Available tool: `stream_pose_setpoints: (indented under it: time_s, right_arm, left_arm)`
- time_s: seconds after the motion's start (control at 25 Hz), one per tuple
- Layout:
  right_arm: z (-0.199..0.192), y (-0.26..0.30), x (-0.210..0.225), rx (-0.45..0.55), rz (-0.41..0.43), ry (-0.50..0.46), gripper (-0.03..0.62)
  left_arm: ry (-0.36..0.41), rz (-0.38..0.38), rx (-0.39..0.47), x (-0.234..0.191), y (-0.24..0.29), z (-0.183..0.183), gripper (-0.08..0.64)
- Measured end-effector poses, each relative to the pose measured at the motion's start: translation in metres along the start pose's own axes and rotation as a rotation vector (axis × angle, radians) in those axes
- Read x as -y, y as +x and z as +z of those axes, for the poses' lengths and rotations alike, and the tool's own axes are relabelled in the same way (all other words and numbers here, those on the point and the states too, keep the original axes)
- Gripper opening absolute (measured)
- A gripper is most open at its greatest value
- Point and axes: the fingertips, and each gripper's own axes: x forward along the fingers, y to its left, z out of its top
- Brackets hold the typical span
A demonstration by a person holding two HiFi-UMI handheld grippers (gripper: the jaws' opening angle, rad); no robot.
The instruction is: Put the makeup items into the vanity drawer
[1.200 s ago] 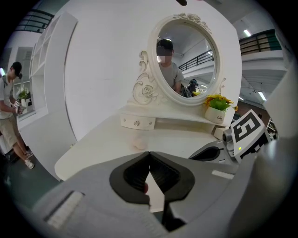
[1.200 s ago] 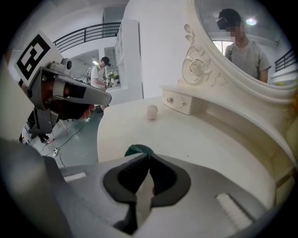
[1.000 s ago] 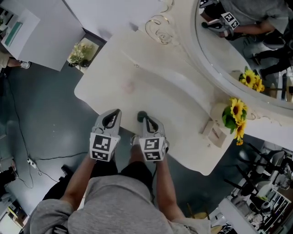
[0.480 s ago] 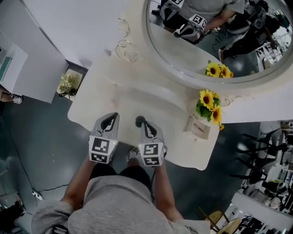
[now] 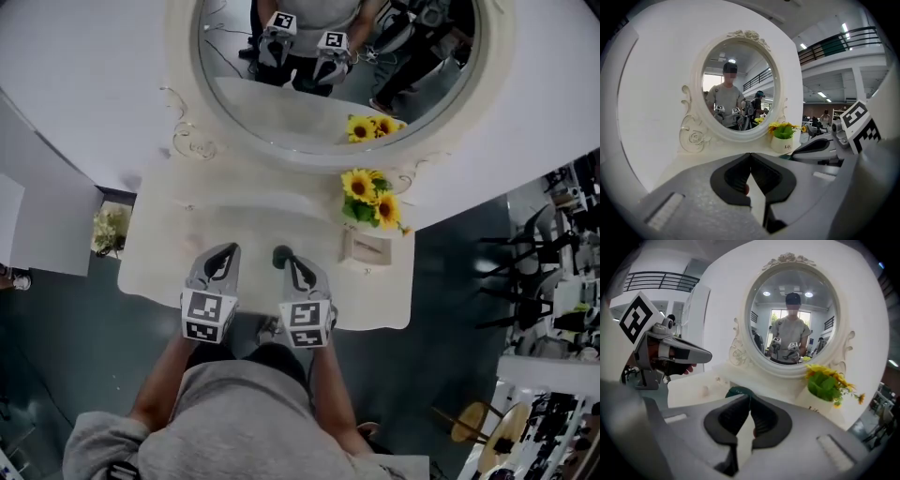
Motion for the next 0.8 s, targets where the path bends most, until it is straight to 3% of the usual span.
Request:
stream_pose_setpoints:
  time_s: [0.48,0.8]
  right_arm:
    - [-0.041,-0.065,0.099,-0.018,-0.256,0.116,0.015]
    - [-0.074,-0.091,0.159,-0.04,-0.371,0.181,0.015]
  left_arm:
    - [0.075,-0.215,0.017,0.095,0.051,0.024,0.011]
    - [0.113,-0.322,0.008,0.154,0.084,0.028,0.011]
